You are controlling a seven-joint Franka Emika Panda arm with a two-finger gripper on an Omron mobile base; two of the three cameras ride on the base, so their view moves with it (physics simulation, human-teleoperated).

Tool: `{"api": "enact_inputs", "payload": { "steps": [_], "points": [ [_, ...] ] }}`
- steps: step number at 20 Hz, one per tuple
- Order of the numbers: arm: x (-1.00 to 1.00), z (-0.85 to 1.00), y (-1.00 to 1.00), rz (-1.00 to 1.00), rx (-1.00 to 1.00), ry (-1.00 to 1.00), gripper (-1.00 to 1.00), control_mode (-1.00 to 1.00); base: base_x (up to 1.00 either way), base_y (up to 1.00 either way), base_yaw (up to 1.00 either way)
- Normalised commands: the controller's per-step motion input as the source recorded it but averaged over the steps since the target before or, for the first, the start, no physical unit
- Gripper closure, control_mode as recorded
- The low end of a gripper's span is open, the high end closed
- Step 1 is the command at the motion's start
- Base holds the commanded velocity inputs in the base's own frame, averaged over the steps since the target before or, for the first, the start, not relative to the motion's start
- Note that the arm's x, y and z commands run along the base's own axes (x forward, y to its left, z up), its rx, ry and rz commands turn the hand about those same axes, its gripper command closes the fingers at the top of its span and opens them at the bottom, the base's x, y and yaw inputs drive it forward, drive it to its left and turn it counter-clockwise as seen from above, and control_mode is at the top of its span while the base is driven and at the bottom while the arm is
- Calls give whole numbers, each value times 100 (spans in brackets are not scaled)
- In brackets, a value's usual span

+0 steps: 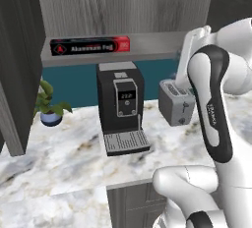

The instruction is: Retrieve the tupperware and aluminum foil from the cabinet and place them on the dining counter near the plate with sweet potato and fish to prepare for storing leftovers.

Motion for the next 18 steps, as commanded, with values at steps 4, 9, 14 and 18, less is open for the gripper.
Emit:
{"api": "enact_inputs", "payload": {
  "steps": [4, 9, 14, 18],
  "points": [
    [49, 0, 0, -10, 23, -2, -100, -100, 0, 0, 0],
    [78, 11, 0, 0, 13, 18, -100, -100, 0, 0, 0],
    [56, 2, 0, 4, 3, 14, -100, -100, 0, 0, 0],
    [73, 0, 0, 18, 8, 5, -100, -100, 0, 0, 0]
  ]
}}
